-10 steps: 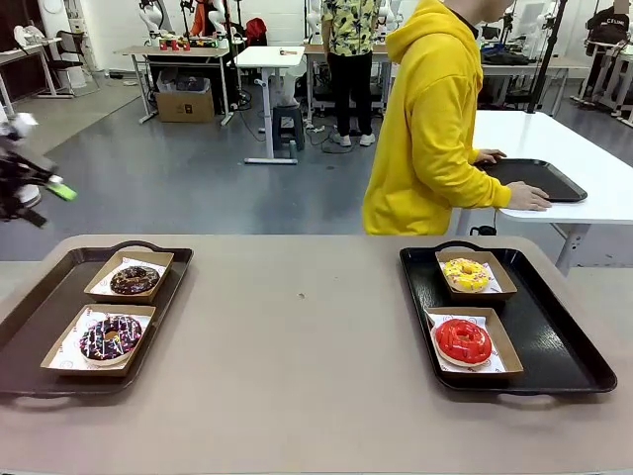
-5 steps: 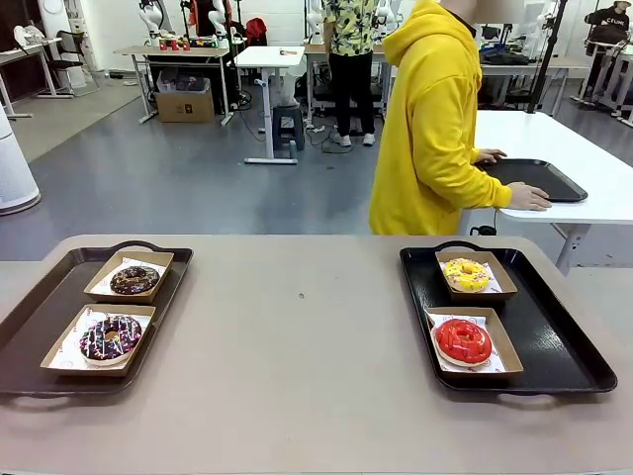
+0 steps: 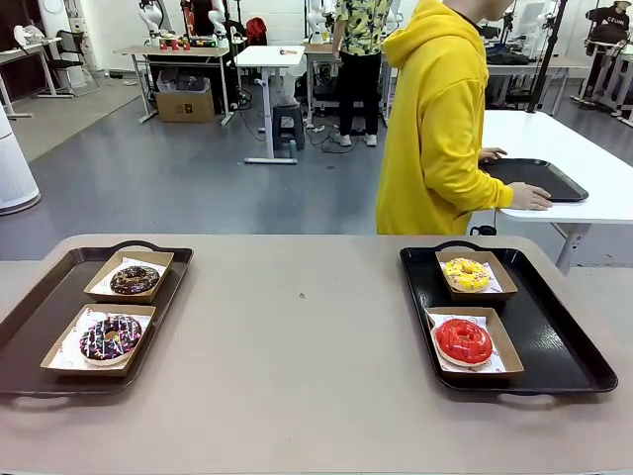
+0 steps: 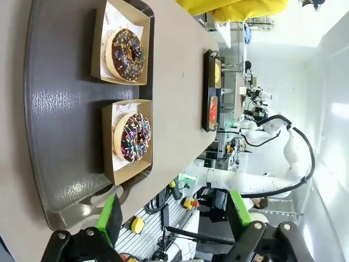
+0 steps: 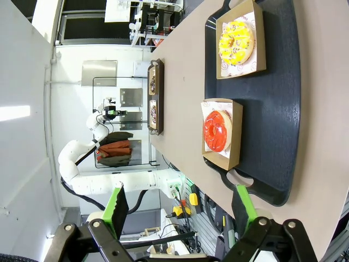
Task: Individually package the donuts and arrange them on the tray.
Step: Place the picked Paper togo box on the Handle tray.
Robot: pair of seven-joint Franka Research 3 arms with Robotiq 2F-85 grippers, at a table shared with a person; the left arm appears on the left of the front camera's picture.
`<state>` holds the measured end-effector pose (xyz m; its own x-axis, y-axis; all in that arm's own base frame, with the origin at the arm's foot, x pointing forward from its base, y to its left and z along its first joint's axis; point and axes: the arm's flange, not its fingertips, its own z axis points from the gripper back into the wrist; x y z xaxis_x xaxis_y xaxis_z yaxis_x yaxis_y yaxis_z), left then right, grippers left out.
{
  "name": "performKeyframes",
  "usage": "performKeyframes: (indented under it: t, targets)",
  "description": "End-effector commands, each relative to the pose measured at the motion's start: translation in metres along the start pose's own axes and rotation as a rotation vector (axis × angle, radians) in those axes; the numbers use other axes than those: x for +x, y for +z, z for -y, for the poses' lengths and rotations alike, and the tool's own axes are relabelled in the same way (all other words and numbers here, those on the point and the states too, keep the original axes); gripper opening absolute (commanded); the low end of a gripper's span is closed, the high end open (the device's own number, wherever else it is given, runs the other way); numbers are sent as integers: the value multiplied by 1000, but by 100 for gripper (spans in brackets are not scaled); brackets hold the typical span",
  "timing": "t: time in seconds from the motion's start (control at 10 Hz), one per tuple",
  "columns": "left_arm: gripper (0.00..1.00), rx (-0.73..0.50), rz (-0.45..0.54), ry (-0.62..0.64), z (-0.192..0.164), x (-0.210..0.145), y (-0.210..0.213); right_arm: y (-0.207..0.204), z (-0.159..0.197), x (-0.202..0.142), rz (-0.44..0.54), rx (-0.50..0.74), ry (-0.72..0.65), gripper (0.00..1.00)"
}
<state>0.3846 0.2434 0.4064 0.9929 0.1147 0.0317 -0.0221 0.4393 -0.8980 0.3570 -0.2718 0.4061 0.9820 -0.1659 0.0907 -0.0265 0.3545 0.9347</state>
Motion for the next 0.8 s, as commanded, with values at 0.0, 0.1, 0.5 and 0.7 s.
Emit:
performKeyframes:
  t: [0.0,0.1,0.5,0.7]
  targets:
    - [99,18,-3,-10,10,-2,5,-1,-2,-1,1,2,-8,100]
    - [99,18,-3,-10,10,-2,5,-1,-2,-1,1,2,-8,100]
    - [99,18,-3,-10,10,-2,5,-1,-2,-1,1,2,-8,100]
    - [99,18,-3,-10,10,-2,5,-1,-2,-1,1,2,-8,100]
